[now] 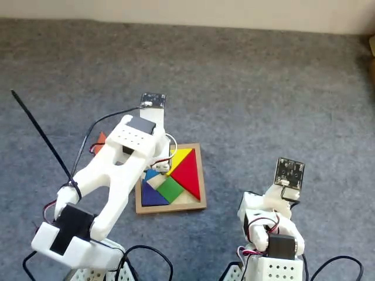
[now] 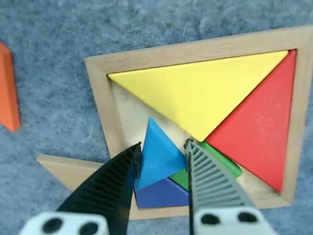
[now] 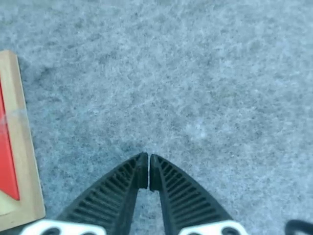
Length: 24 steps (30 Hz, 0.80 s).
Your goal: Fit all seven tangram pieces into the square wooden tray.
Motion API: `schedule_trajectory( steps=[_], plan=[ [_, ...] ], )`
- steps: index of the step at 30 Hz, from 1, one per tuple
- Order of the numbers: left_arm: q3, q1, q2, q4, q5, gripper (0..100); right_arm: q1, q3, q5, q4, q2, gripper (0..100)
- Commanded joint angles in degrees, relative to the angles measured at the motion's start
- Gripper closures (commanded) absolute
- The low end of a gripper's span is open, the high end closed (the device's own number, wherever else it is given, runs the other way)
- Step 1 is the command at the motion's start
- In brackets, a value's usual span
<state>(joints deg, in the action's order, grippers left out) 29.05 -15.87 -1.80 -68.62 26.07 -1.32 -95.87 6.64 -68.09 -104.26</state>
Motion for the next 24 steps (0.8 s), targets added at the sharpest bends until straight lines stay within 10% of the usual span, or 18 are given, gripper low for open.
schedule_trajectory(
  steps=[1,9,24],
  plan=[
    [-2.9,-1.2,-0.3,-0.4,0.7,95,0.2,-6.3,0.4,0.2,-1.1,97.9],
    [-1.3,-1.1,-0.3,-0.4,5.1,77,0.4,-6.3,0.4,0.2,-1.1,97.9],
    [-1.7,-1.1,-0.8,-0.2,6.0,76,0.5,-6.5,0.4,0.2,-1.2,97.9]
  ],
)
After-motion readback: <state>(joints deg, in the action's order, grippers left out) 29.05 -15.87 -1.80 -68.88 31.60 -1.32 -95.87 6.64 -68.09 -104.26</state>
